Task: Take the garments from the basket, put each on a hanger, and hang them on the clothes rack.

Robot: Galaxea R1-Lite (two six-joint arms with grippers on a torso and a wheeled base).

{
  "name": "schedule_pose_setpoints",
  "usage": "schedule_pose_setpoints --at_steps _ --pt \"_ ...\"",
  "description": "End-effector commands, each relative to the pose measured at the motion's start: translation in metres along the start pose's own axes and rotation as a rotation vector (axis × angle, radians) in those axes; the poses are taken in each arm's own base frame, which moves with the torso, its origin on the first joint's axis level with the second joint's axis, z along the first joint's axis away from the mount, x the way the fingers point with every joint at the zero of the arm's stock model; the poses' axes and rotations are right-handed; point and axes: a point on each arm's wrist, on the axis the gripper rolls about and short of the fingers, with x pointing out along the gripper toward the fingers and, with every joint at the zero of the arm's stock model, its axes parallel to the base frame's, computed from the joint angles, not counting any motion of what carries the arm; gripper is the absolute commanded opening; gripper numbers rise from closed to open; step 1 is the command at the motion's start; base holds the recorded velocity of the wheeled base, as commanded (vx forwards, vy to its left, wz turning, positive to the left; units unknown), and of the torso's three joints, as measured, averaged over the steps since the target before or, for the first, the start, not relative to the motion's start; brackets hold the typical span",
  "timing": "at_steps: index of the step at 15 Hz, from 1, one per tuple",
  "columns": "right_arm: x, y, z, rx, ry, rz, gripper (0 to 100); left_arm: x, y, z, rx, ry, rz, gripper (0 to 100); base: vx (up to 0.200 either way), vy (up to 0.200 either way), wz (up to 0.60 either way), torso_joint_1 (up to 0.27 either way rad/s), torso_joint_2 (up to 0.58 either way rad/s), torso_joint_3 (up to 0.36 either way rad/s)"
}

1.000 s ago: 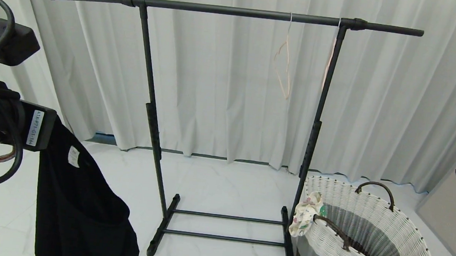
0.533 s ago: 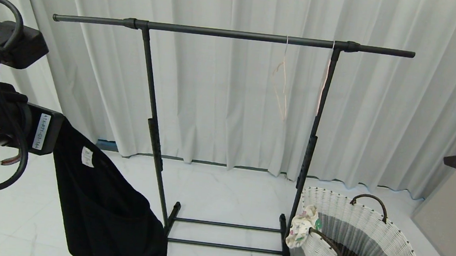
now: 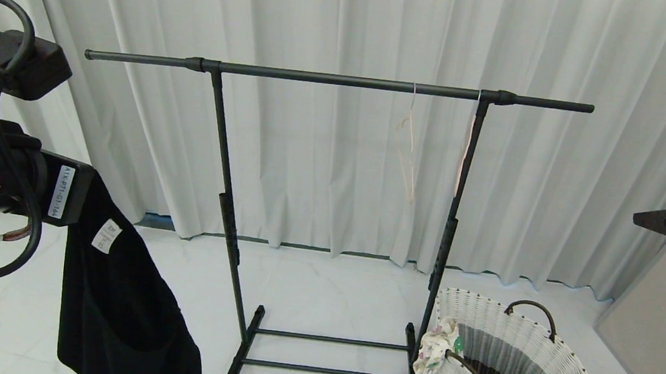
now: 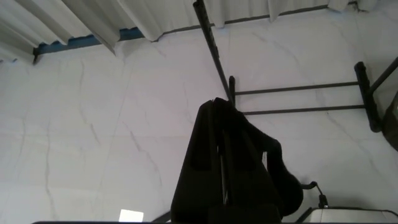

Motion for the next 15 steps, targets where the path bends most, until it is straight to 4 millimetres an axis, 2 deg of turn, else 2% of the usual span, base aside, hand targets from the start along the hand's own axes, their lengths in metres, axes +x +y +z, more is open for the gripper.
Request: schedule_pose_setpoints --at_steps 1,5,11,15 --pt "0.01 0.003 0.001 0.003 -0.011 0.005 100 0.001 0.0 0.0 0.003 0.004 0.0 0 0.0 0.0 0.0 0.051 -0.09 -0.046" --pt "0.02 0.007 0.006 0.018 -0.053 0.014 100 0.0 0.0 0.0 0.0 0.001 0.0 0 0.2 0.0 0.0 0.012 -0.03 -0.013" --pt "0.019 0.008 0.006 0.018 -0.054 0.026 100 0.0 0.0 0.0 0.001 0.0 -0.001 0 0.2 0.0 0.0 0.007 0.0 -0.004" --pt "0.019 0.018 0.006 0.017 -0.079 0.069 100 0.0 0.0 0.0 -0.002 0.0 -0.001 0 0.2 0.0 0.0 0.004 0.0 0.004"
